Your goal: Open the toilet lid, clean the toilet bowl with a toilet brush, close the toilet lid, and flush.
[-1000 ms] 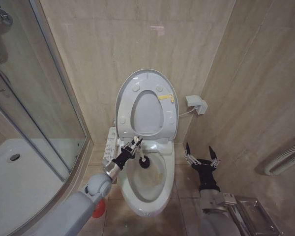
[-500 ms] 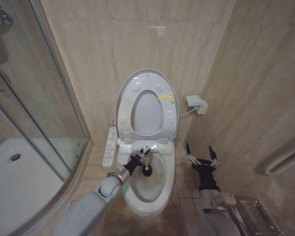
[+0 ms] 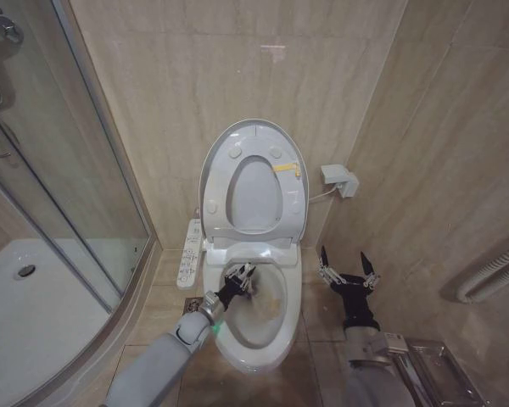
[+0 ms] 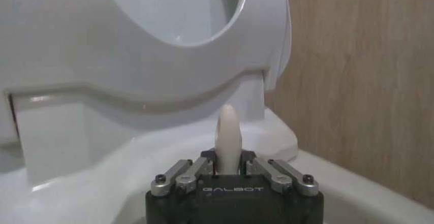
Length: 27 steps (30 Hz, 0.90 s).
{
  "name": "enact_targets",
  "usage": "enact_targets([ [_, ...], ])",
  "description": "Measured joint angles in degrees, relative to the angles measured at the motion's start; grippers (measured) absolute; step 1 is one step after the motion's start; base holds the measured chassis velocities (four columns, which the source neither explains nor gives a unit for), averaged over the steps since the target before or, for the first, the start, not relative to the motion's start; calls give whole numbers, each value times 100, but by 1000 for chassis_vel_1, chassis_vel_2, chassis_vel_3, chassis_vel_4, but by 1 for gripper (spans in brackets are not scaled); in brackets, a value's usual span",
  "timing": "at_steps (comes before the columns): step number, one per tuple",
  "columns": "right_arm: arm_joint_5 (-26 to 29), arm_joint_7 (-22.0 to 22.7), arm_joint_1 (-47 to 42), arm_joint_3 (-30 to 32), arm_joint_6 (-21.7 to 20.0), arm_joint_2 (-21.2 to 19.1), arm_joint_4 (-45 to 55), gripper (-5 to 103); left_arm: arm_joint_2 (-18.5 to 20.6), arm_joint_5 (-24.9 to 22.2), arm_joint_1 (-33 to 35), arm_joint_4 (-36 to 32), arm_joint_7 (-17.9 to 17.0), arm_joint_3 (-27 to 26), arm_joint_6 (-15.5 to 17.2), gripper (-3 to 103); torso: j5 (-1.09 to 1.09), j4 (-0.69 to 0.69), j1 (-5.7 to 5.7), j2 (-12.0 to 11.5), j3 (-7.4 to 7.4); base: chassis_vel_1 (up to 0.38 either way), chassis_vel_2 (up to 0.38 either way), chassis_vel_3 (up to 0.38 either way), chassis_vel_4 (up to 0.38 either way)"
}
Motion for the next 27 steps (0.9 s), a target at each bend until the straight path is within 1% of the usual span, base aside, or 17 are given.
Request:
enact_targets([
  [1, 0, 0, 0, 0, 0, 0, 0, 100, 0, 0, 0, 0, 0, 0, 0, 21, 0, 0, 0, 0, 0, 0, 0, 0, 0],
  [4, 0, 0, 0, 0, 0, 0, 0, 100, 8, -6, 90, -565, -78, -92, -1, 21, 0, 0, 0, 0, 0, 0, 0, 0, 0],
  [5, 0, 0, 0, 0, 0, 0, 0, 100, 8, -6, 90, -565, -78, -92, -1, 21, 0, 0, 0, 0, 0, 0, 0, 0, 0],
  [6, 0, 0, 0, 0, 0, 0, 0, 100, 14, -6, 119, -737, -109, -109, -6, 21, 0, -1, 0, 0, 0, 0, 0, 0, 0],
  [9, 0, 0, 0, 0, 0, 0, 0, 100, 4, -8, 148, -1011, -161, -112, -111, 21, 1, -1, 0, 1, 0, 0, 0, 0, 0],
  [16, 0, 0, 0, 0, 0, 0, 0, 100, -135, -28, 126, -1086, -179, -10, -167, 21, 1, 0, 0, 1, 0, 0, 0, 0, 0],
  [20, 0, 0, 0, 0, 0, 0, 0, 100, -276, -50, 85, -1045, -178, 145, -198, 21, 1, 0, 0, 1, 0, 0, 0, 0, 0],
  [23, 0, 0, 0, 0, 0, 0, 0, 100, -397, -170, 79, -1049, -178, 317, -218, 21, 1, 0, 0, 1, 0, 0, 0, 0, 0],
  [27, 0, 0, 0, 0, 0, 0, 0, 100, -465, -290, 96, -925, -142, 371, -271, 21, 0, 0, 0, 1, 0, 0, 0, 0, 0],
])
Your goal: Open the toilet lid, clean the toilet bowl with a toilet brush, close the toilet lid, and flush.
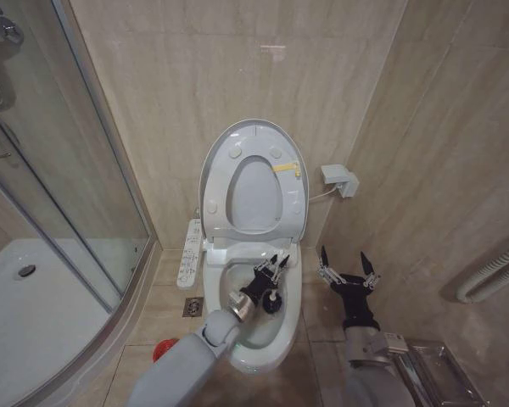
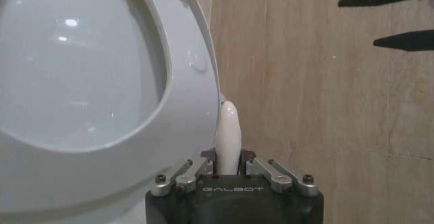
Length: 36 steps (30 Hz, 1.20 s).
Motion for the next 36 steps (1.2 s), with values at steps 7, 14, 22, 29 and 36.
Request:
enact_targets([
  [7, 0, 0, 0, 0, 0, 0, 0, 100, 147, -219, 1, 509, 242, -43, -27, 21, -2, 0, 0, 0, 0, 0, 0, 0, 0],
  [14, 0, 0, 0, 0, 0, 0, 0, 100, 267, -190, 204, -54, 192, -50, -12, 21, -1, 1, 0, 0, 0, 0, 0, 0, 0],
  [22, 0, 0, 0, 0, 0, 0, 0, 100, 319, -164, 397, -694, 62, 17, 63, 21, -1, -1, 0, 0, 0, 0, 0, 0, 0],
  [29, 0, 0, 0, -1, 0, 0, 0, 100, 394, -162, 447, -454, 83, -43, 84, 21, -2, 0, 0, 0, 0, 0, 0, 0, 0],
  [36, 0, 0, 0, 0, 0, 0, 0, 100, 529, -291, 401, 31, 168, -257, 72, 21, -1, 2, 0, -1, 0, 0, 0, 0, 0],
])
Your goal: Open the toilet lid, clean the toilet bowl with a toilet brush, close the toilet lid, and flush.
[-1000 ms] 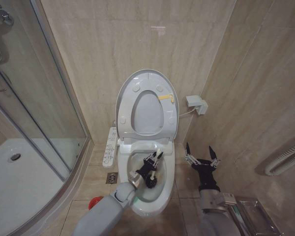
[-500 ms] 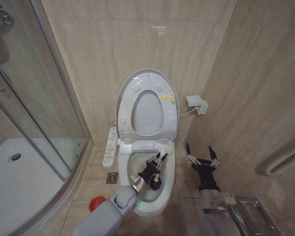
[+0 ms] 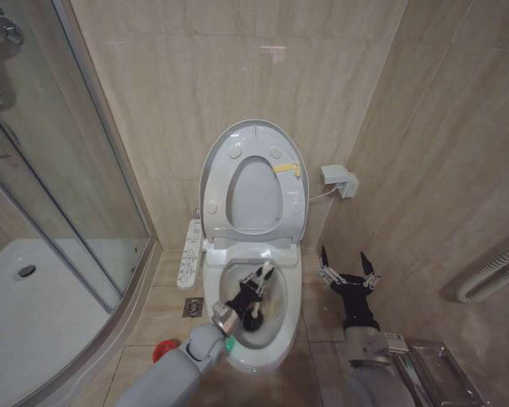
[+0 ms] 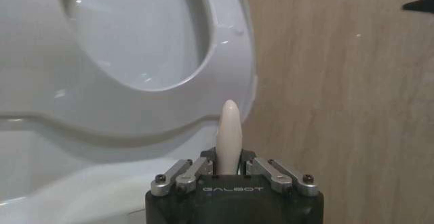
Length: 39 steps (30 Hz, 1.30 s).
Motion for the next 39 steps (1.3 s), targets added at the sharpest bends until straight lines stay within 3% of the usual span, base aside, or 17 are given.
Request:
enact_targets([
  [15, 0, 0, 0, 0, 0, 0, 0, 100, -67, -17, 209, -810, 27, 256, -181, 21, 0, -2, 0, 0, 0, 0, 0, 0, 0],
  [19, 0, 0, 0, 0, 0, 0, 0, 100, -134, -135, 75, -554, 136, 212, -265, 21, 0, -2, 0, 0, 0, 0, 0, 0, 0],
  [22, 0, 0, 0, 0, 0, 0, 0, 100, -277, -492, -221, 37, 188, 153, -235, 21, 1, -3, 0, 0, 0, 0, 0, 0, 0],
  [29, 0, 0, 0, 0, 0, 0, 0, 100, -485, -625, -605, 791, 236, 175, -177, 21, 0, -3, 0, 0, 0, 0, 0, 0, 0],
  [39, 0, 0, 0, 0, 0, 0, 0, 100, -806, -650, -1034, 645, 157, 306, -216, 21, 1, -4, 0, 0, 1, 0, 0, 0, 0],
])
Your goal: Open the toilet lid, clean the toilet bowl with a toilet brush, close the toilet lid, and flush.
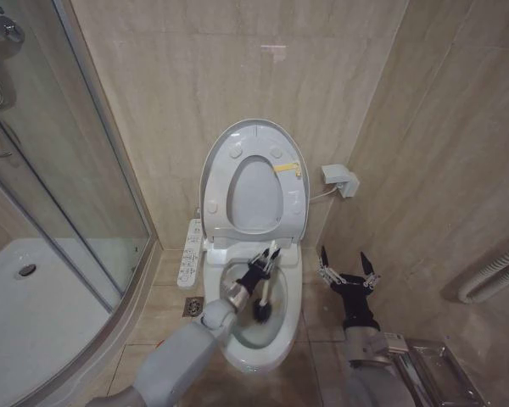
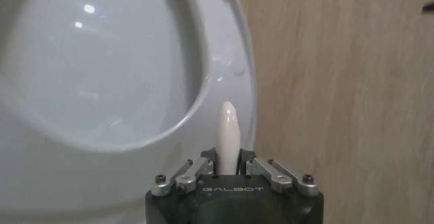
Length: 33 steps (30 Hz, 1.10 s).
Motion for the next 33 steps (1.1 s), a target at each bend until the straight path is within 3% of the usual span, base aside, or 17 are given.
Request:
enact_targets([
  [11, 0, 0, 0, 0, 0, 0, 0, 100, 2, -112, 160, 40, -33, 61, 32, 21, 0, 3, 0, 0, 0, 0, 0, 0, 0],
  [18, 0, 0, 0, 0, 0, 0, 0, 100, 204, 64, 299, 447, 137, -45, -120, 21, -1, 2, -1, 1, -1, 0, 0, 0, 0],
  [33, 0, 0, 0, 0, 0, 0, 0, 100, 681, 408, 696, 111, 132, -271, -173, 21, -1, 2, -1, 1, -2, 0, 0, 0, 0],
])
